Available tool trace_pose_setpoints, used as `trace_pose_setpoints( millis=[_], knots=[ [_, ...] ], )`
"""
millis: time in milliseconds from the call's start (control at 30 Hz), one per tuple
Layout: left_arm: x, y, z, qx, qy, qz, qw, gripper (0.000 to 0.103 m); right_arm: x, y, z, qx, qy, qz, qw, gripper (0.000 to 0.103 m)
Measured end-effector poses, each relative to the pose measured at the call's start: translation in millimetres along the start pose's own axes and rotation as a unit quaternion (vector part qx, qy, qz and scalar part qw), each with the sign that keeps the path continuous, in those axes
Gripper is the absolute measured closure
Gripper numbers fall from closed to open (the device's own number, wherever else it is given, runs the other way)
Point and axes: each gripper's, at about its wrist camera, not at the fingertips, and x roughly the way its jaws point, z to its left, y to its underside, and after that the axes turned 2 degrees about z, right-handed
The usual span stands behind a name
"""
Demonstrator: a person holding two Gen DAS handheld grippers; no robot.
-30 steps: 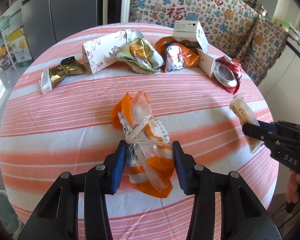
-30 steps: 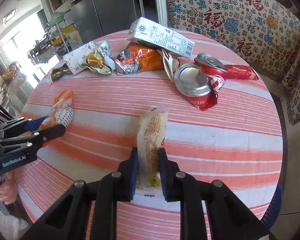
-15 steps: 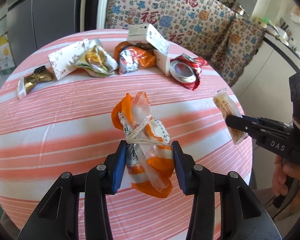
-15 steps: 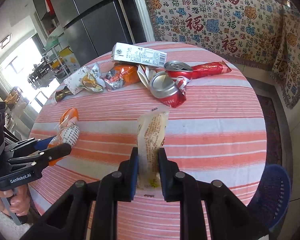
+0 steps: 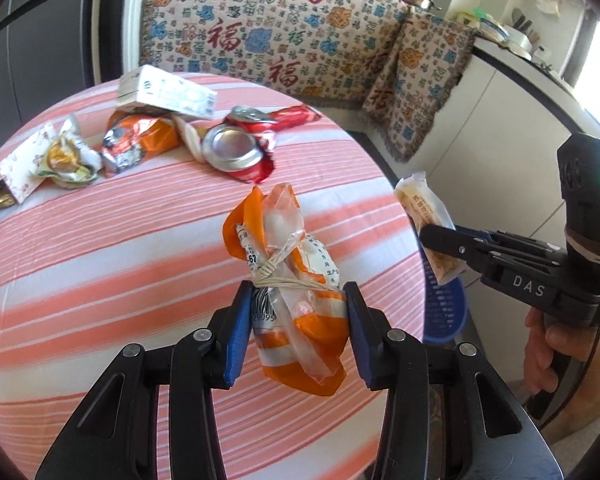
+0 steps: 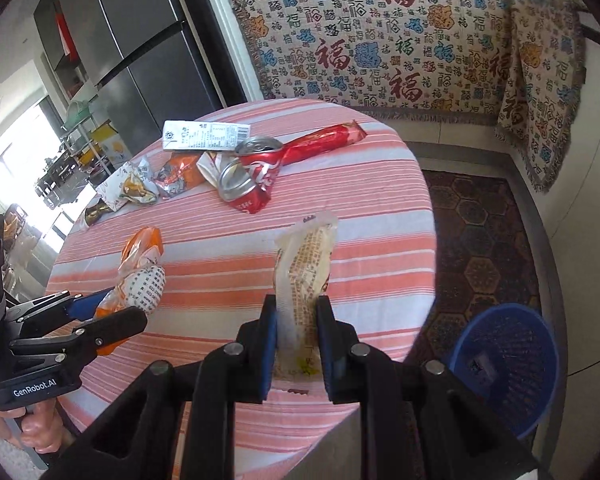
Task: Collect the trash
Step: 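Carry both bags over the blue wastebasket and open both tools to drop them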
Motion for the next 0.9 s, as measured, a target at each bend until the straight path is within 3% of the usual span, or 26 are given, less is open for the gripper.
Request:
trace_pose_setpoints(
  millis=[233,467,667,900],
  knots=[
    [23,-22,-70,0.046,0.049,0.007,0.9977,0.058,-42,-4,-70,0.042,0.050,-0.026,0.997,0.084],
    [64,-35,-148,0.081,0.098,0.028,0.9914,0.058,-63,8,-157,0.097,0.107,-0.017,0.989,0.084],
    [101,-38,-199,0.106,0.111,0.040,0.9873,0.058,-64,30,-215,0.151,0.123,-0.017,0.981,0.084],
    [140,-32,-223,0.111,0.111,0.053,0.9862,0.058,-61,52,-255,0.181,0.145,-0.015,0.972,0.084]
  ],
)
